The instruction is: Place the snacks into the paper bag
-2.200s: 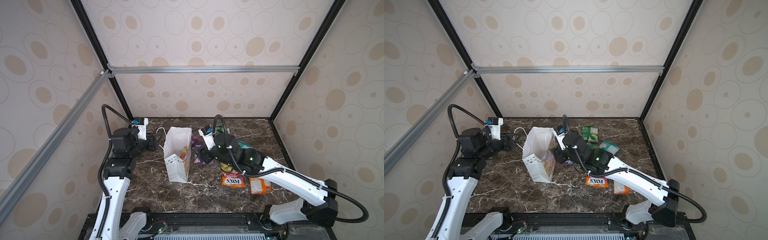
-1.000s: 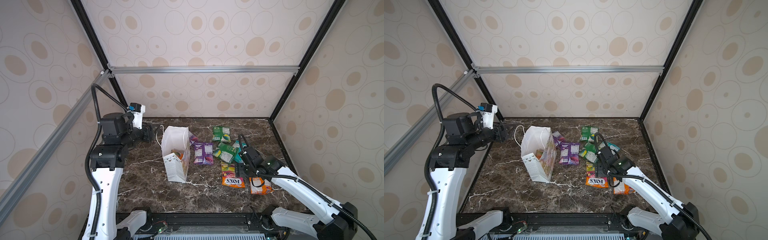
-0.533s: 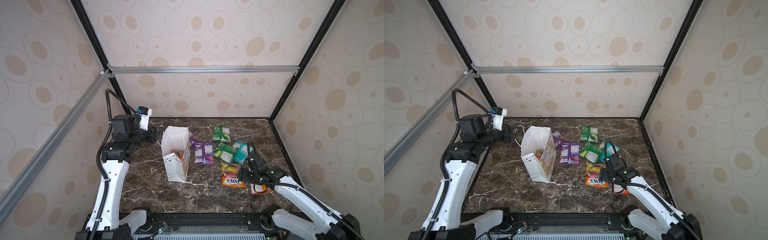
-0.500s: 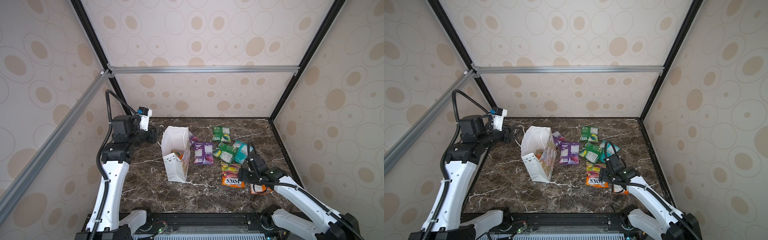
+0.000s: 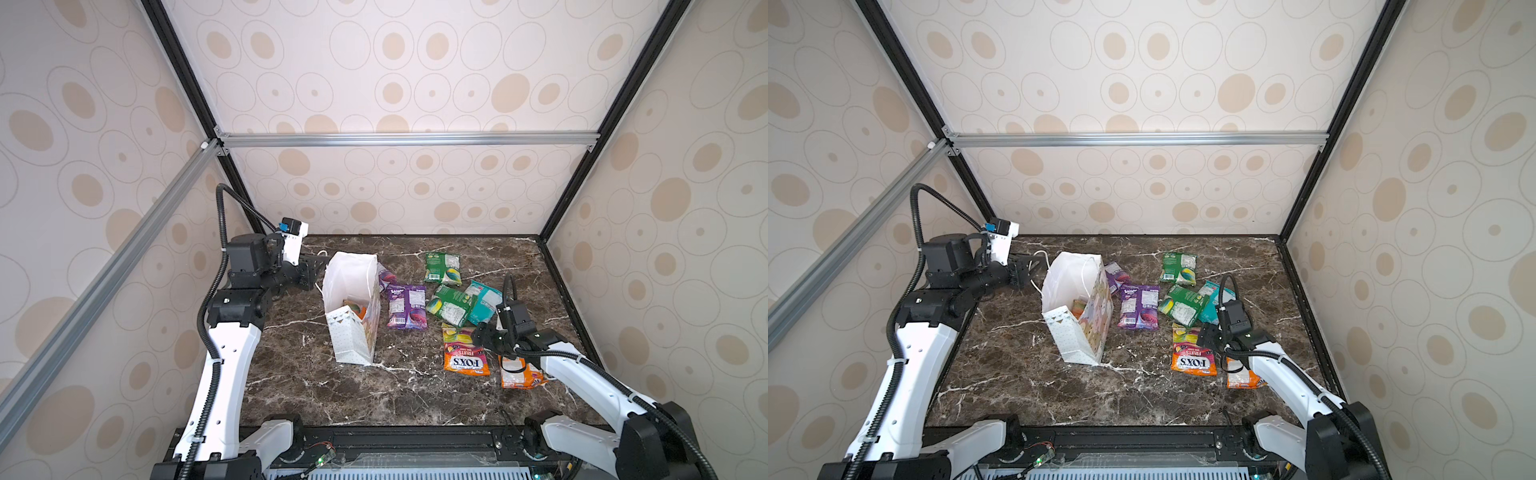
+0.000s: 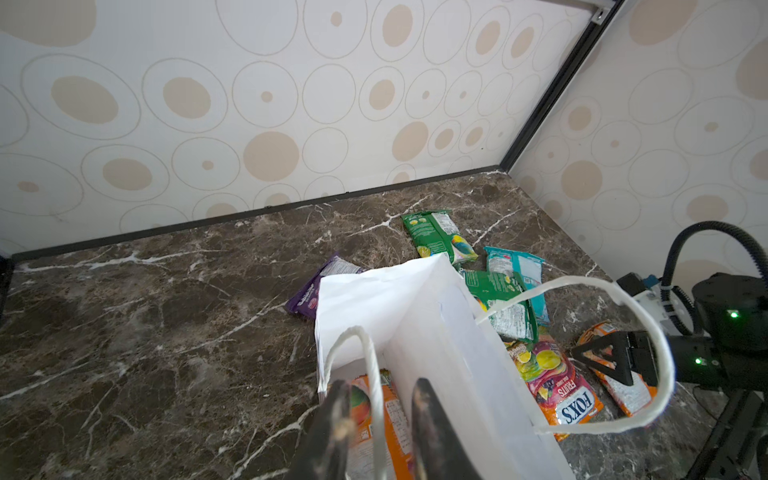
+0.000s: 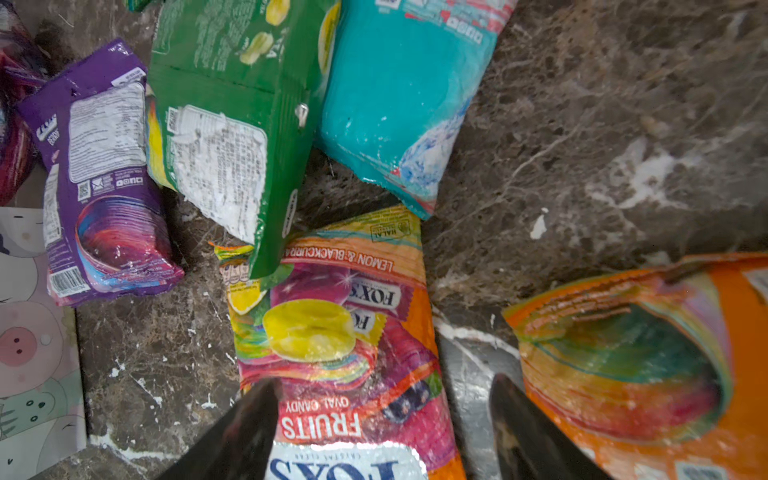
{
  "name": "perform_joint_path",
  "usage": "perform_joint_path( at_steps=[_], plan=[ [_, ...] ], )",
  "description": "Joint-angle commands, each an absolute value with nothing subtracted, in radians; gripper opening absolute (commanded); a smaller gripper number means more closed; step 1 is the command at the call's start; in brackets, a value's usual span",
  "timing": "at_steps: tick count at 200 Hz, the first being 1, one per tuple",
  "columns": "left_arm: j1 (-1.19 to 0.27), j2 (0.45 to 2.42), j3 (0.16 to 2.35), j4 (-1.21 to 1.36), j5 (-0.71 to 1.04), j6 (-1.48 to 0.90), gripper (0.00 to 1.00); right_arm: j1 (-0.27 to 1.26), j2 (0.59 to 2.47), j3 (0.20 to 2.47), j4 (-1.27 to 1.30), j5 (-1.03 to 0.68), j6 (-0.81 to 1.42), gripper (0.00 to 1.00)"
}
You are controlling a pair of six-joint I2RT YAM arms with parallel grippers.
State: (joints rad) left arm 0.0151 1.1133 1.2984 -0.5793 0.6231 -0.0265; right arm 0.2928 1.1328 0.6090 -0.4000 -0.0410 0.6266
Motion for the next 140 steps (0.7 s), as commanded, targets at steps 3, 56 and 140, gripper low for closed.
perform_joint_path(
  at_steps=[3, 56, 140],
  plan=[
    [0.012, 1.114, 1.300, -0.560, 0.648, -0.006, 0.16, 0.284, 1.176, 0.605, -0.335, -0.088, 0.608, 0.80],
    [0.012, 1.092, 1.278, -0.522, 0.678, -0.019, 0.02, 0.245, 1.222, 0.589, -0.312, -0.092, 0.608, 0.78],
    [0.012, 1.070, 1.256, -0.483, 0.675, -0.028, 0.00, 0.219, 1.337, 0.566, -0.172, -0.167, 0.619, 0.71]
  ],
)
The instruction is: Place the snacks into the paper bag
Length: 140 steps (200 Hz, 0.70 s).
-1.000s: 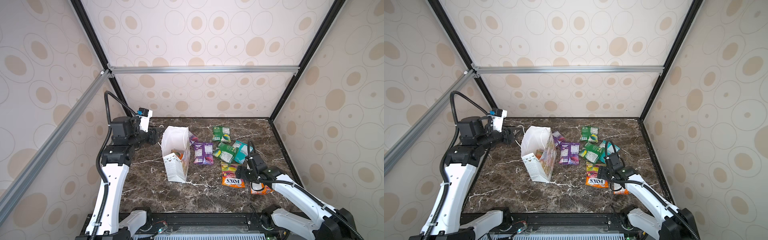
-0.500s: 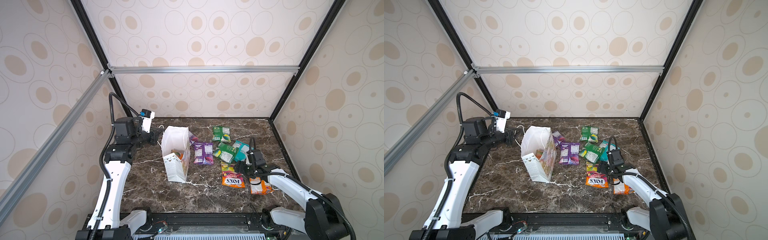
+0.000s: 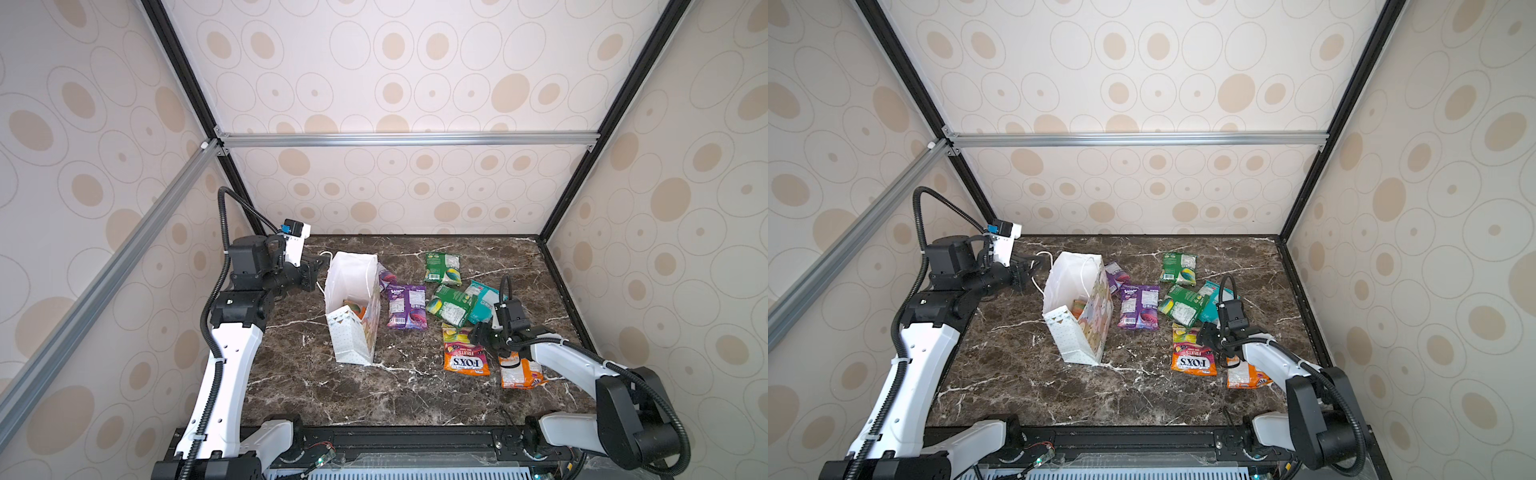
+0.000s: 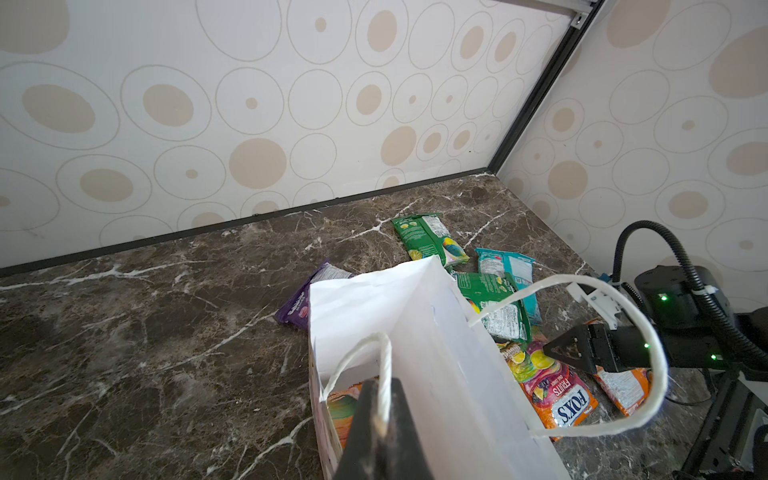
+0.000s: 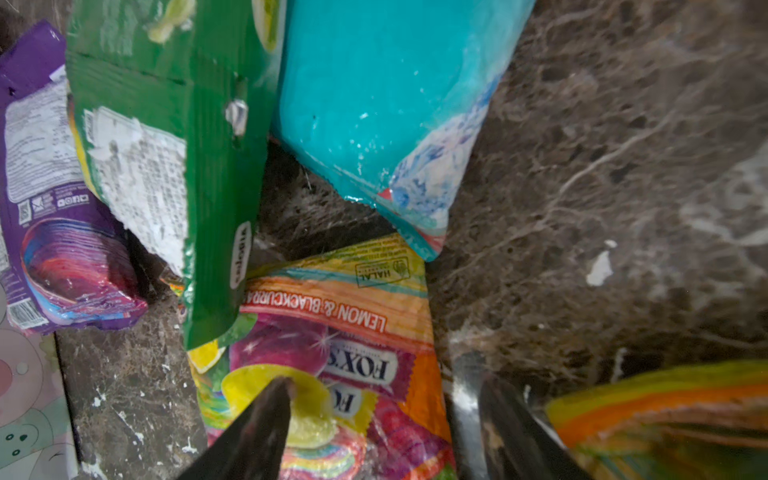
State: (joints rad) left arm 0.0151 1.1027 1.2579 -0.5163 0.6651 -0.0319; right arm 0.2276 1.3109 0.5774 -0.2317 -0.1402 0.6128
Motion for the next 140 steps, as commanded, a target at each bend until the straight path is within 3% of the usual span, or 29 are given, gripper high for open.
perform_joint_path(
  at_steps=[1, 22, 140],
  plan=[
    [0.012, 1.070, 1.255, -0.483, 0.675, -0.028, 0.00, 0.219, 1.338, 0.566, -0.171, -0.168, 0.618, 0.71],
    [0.012, 1.070, 1.253, -0.480, 0.684, -0.031, 0.00, 0.209, 1.348, 0.567, -0.149, -0.174, 0.614, 0.66],
    [0.012, 1.077, 1.246, -0.463, 0.667, -0.041, 0.00, 0.175, 1.437, 0.550, -0.058, -0.191, 0.608, 0.57]
  ],
)
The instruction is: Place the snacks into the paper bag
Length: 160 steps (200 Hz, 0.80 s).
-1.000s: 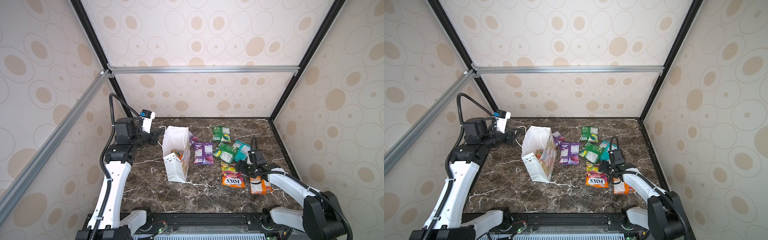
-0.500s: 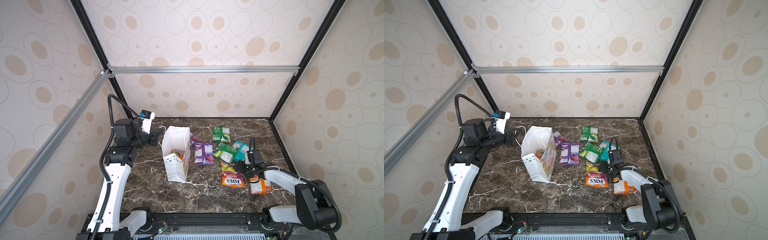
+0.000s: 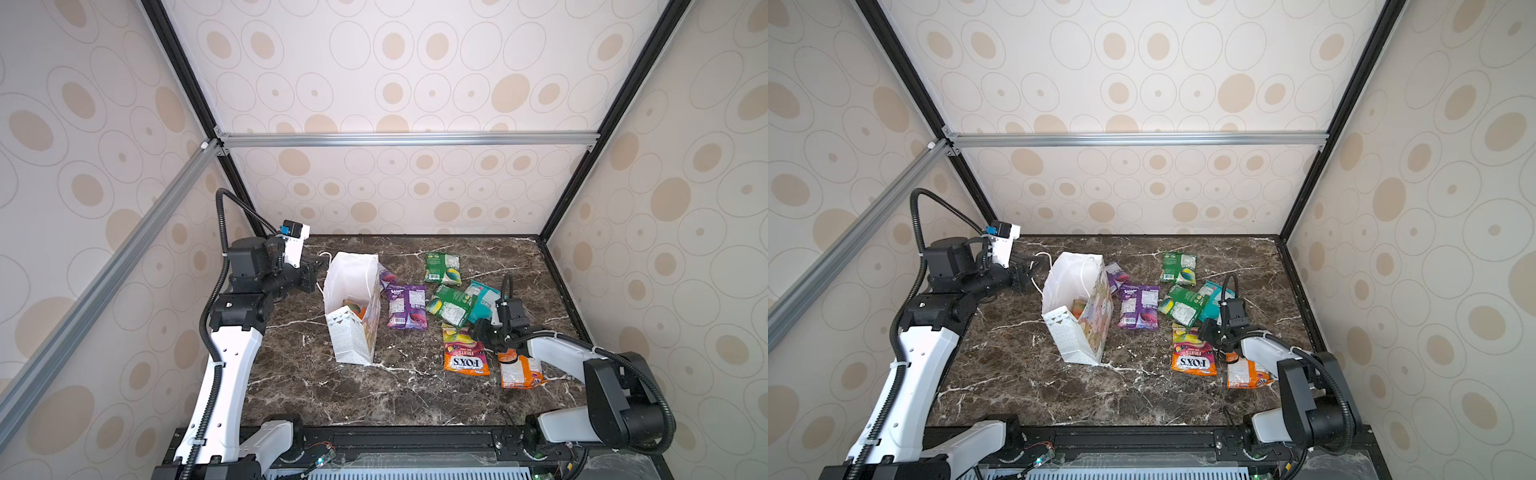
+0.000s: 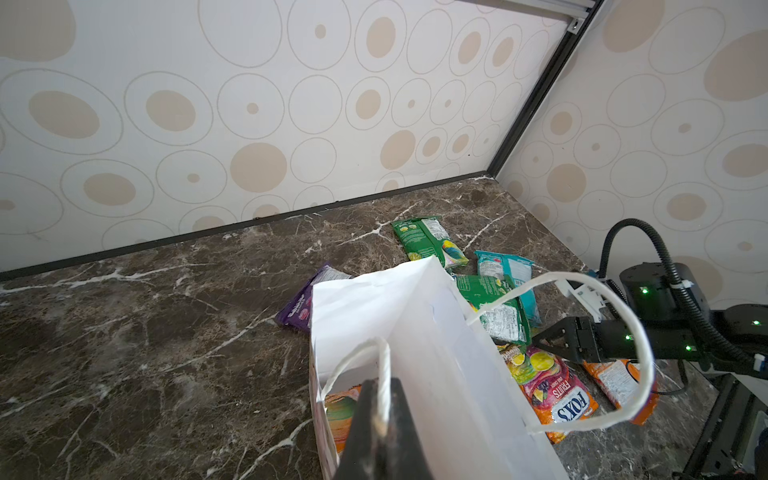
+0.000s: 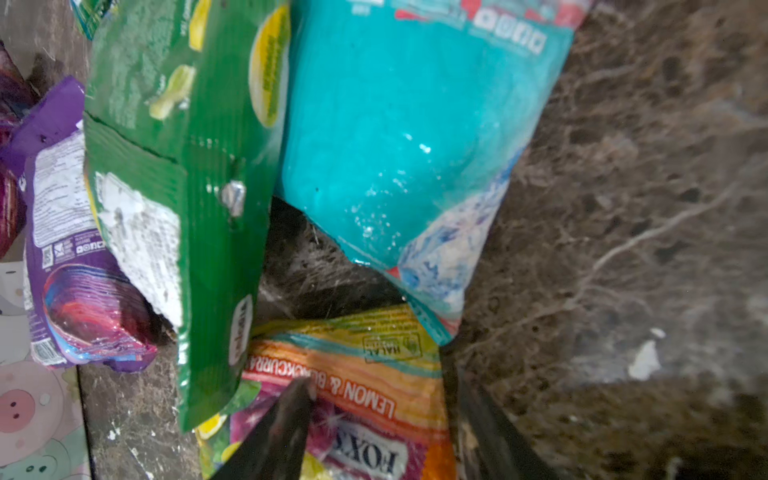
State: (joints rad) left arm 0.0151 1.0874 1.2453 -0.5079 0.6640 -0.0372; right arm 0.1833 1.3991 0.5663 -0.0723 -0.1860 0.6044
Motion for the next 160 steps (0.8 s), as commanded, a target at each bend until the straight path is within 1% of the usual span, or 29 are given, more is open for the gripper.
perform_joint_path(
  at_steps=[1, 27, 80, 102, 127, 160],
  plan=[
    [0.012, 1.076, 1.245, -0.463, 0.667, -0.041, 0.00, 0.175, 1.439, 0.550, -0.057, -0.192, 0.609, 0.56],
    [0.012, 1.076, 1.246, -0.465, 0.659, -0.040, 0.00, 0.175, 1.477, 0.559, -0.038, -0.208, 0.614, 0.50],
    [0.012, 1.075, 1.244, -0.464, 0.658, -0.041, 0.00, 0.175, 1.481, 0.546, -0.016, -0.205, 0.616, 0.29],
    [0.012, 1.074, 1.244, -0.463, 0.657, -0.041, 0.00, 0.175, 1.482, 0.543, -0.008, -0.211, 0.618, 0.18],
    [0.012, 1.071, 1.244, -0.462, 0.656, -0.042, 0.00, 0.175, 1.477, 0.539, -0.005, -0.221, 0.618, 0.00],
    [0.012, 1.068, 1.243, -0.460, 0.655, -0.041, 0.00, 0.175, 1.414, 0.538, -0.040, -0.221, 0.607, 0.00]
  ],
)
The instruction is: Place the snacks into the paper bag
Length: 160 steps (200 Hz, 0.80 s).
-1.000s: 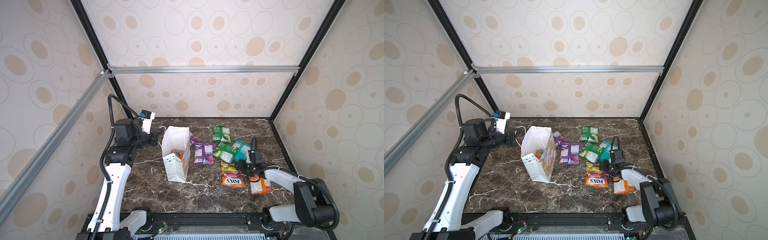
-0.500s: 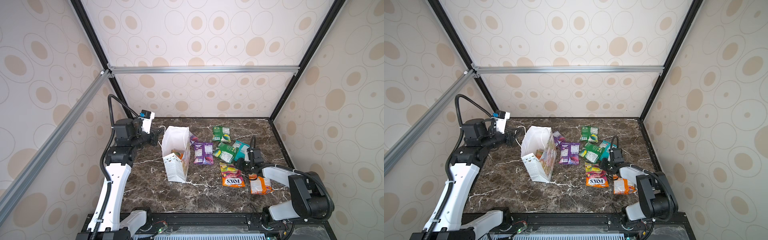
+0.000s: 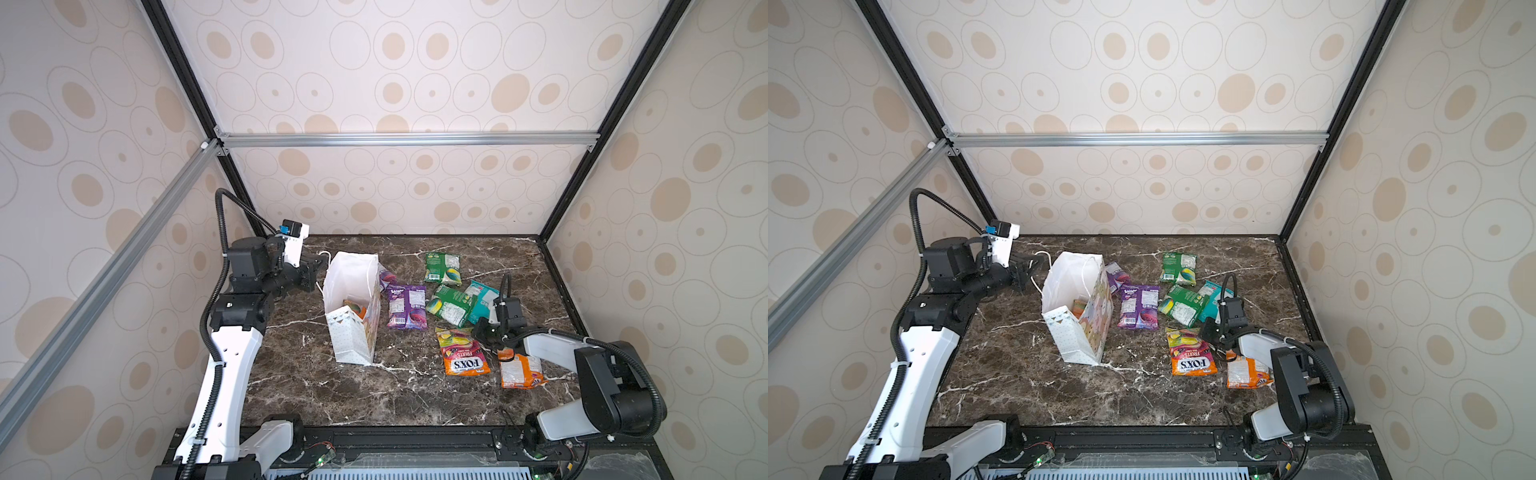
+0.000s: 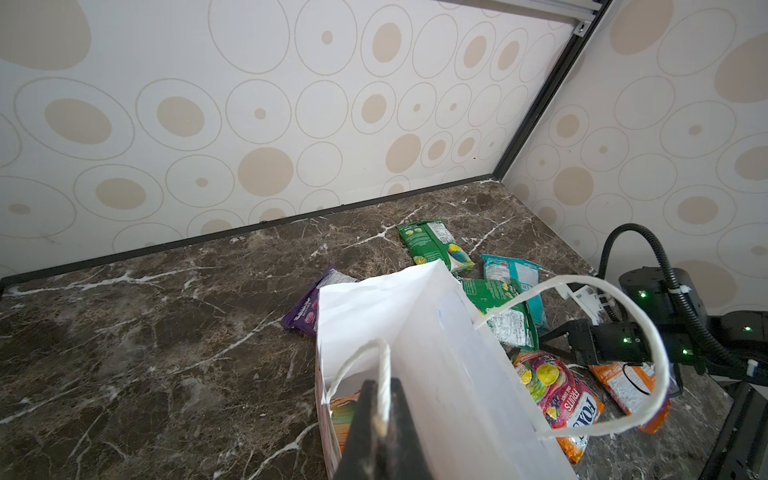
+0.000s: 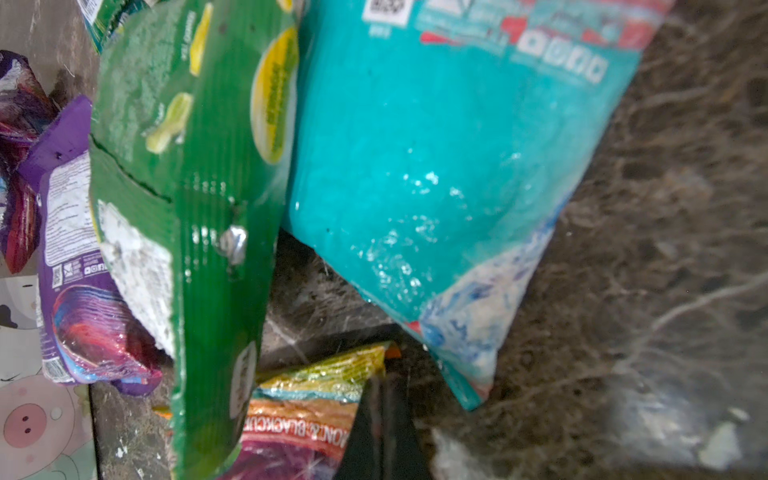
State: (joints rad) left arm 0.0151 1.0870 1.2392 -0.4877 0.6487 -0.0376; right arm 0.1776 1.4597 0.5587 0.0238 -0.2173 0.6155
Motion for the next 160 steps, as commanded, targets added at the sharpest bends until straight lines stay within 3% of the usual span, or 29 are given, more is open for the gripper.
perform_joint_path(
  at_steps=[1, 63, 160],
  plan=[
    [0.012, 1.068, 1.243, -0.460, 0.654, -0.041, 0.00, 0.175, 1.409, 0.537, -0.041, -0.221, 0.607, 0.00],
    [0.012, 1.060, 1.241, -0.458, 0.649, -0.043, 0.00, 0.175, 1.246, 0.546, -0.135, -0.210, 0.600, 0.00],
    [0.012, 1.053, 1.237, -0.447, 0.634, -0.049, 0.00, 0.175, 1.157, 0.580, -0.158, -0.298, 0.594, 0.00]
  ],
)
